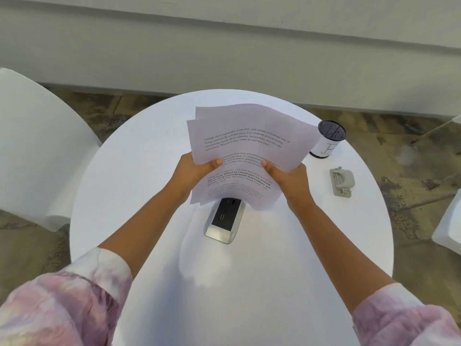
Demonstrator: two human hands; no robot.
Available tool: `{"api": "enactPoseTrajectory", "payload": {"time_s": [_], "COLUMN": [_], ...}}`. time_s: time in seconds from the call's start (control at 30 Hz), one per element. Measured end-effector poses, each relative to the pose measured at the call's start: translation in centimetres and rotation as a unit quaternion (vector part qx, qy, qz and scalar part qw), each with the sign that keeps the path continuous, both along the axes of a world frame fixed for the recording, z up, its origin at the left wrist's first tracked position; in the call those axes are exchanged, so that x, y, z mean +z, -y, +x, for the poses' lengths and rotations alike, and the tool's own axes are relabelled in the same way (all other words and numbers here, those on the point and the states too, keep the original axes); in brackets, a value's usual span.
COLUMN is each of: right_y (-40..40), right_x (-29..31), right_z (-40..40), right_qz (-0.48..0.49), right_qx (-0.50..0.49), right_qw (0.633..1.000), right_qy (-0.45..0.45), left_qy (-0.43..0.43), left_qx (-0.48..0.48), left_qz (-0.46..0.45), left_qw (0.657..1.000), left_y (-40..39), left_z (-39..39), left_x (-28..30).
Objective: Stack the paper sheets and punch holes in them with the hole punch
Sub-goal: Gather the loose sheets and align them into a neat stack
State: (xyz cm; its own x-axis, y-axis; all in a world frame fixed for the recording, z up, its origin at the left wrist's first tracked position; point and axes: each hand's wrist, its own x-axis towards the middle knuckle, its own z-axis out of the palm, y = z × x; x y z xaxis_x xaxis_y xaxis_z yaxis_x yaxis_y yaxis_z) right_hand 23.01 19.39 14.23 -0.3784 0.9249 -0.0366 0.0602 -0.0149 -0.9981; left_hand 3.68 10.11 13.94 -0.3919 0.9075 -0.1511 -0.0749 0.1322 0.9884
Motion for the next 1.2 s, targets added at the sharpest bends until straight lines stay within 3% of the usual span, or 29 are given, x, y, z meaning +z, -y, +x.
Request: {"api": "enactPoseTrajectory", "payload": {"time_s": [0.47, 1.2], "right_y": [0.8, 0.3], "right_x": [0.0, 4.0], "right_z": [0.5, -0.4], "right_qz": [0.023, 0.097], "right_qx": [-0.014, -0.028], "right_qw": [1.0, 0.992], "right_qy": [-0.009, -0.081], "left_qy": [0.009, -0.059], "left_qx": [0.061, 0.066], "left_qz": [-0.002, 0.085], "left_qw": [0.998, 0.992], "left_y": [0.6, -0.1], "left_z": [-0.1, -0.4], "left_x": [-1.0, 4.2]}}
